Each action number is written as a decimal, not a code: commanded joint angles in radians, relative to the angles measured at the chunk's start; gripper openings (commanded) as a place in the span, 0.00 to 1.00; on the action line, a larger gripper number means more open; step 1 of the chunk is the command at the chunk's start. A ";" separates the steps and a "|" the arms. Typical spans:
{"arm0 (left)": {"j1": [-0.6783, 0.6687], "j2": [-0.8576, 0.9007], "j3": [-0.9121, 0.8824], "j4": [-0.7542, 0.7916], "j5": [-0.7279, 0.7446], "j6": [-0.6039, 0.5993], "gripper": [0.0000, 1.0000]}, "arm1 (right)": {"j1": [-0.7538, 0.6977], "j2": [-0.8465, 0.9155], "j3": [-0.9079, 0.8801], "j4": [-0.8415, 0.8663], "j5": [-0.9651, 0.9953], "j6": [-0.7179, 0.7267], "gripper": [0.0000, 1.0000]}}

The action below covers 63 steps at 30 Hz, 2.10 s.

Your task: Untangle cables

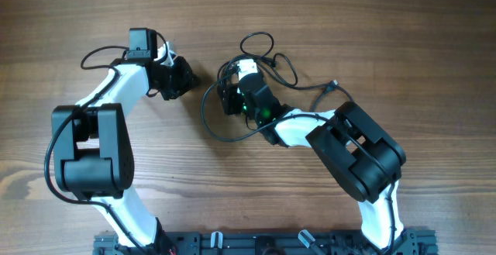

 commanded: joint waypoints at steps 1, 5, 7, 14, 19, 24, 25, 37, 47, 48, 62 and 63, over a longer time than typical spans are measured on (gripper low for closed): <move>-0.001 -0.022 0.014 0.003 -0.010 0.002 0.10 | -0.002 0.041 0.004 -0.005 -0.037 -0.020 0.31; -0.001 -0.022 0.014 0.003 -0.010 0.002 0.10 | -0.002 0.036 0.010 -0.006 -0.037 -0.156 0.13; -0.001 -0.022 0.014 0.003 -0.010 0.002 0.10 | -0.002 0.022 0.020 -0.030 -0.033 -0.166 0.11; -0.001 -0.022 0.014 0.003 -0.010 0.002 0.11 | -0.002 -0.075 0.079 -0.219 -0.012 -0.229 0.04; -0.001 -0.022 0.014 0.003 -0.010 0.002 0.10 | -0.003 -0.226 0.079 -0.289 -0.047 -0.228 0.04; -0.001 -0.022 0.014 0.003 -0.007 0.002 0.13 | -0.004 -0.346 0.079 -0.381 -0.101 -0.230 0.04; -0.001 -0.022 0.015 0.005 0.026 0.015 0.15 | -0.008 -0.370 0.079 -0.410 -0.149 -0.229 0.04; 0.019 -0.022 0.015 0.064 0.499 0.265 0.34 | -0.191 -0.406 0.079 -0.449 -0.593 -0.019 0.04; -0.004 -0.022 0.014 0.068 0.393 0.212 0.36 | -0.224 -0.406 0.079 -0.433 -0.648 0.042 0.04; -0.009 -0.022 0.014 0.068 0.378 0.198 0.36 | -0.224 -0.406 0.079 -0.428 -0.649 0.042 0.04; -0.149 -0.022 0.014 0.090 0.196 0.147 0.43 | -0.224 -0.406 0.079 -0.422 -0.649 0.043 0.04; -0.157 -0.021 0.014 0.091 0.177 0.147 0.42 | -0.224 -0.406 0.079 -0.422 -0.649 0.042 0.04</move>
